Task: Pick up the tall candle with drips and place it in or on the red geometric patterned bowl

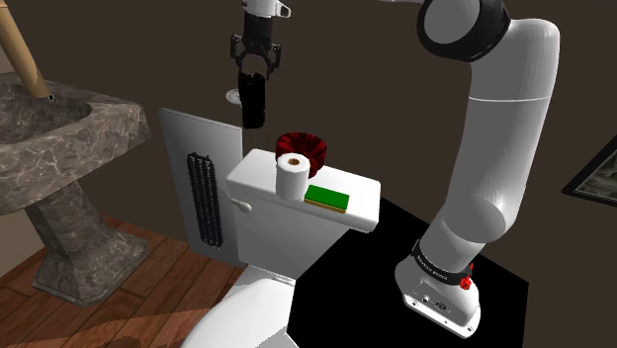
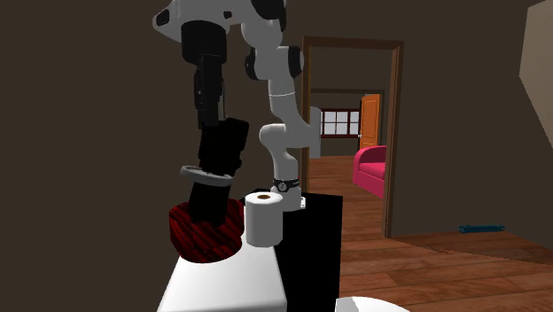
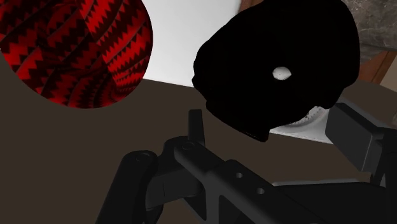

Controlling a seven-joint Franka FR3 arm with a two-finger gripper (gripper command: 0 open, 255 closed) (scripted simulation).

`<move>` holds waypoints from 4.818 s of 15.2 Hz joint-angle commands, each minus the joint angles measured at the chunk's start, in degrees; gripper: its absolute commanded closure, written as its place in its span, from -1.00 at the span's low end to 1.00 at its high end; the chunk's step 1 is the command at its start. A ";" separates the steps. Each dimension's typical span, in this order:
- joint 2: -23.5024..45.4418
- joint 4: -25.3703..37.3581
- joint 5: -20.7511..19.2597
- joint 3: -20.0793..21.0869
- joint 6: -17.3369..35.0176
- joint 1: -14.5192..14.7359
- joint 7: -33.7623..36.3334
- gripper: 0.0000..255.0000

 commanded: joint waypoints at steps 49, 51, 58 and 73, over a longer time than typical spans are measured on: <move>-22.01 -34.53 3.56 -3.39 11.97 -10.95 -15.25 1.00; -22.01 -34.53 3.57 -3.31 11.97 -11.03 -15.25 1.00; -21.53 -35.42 3.58 -2.62 13.39 -10.80 -14.39 -1.00; -23.14 -28.55 3.47 -3.69 4.85 -11.06 -15.20 -1.00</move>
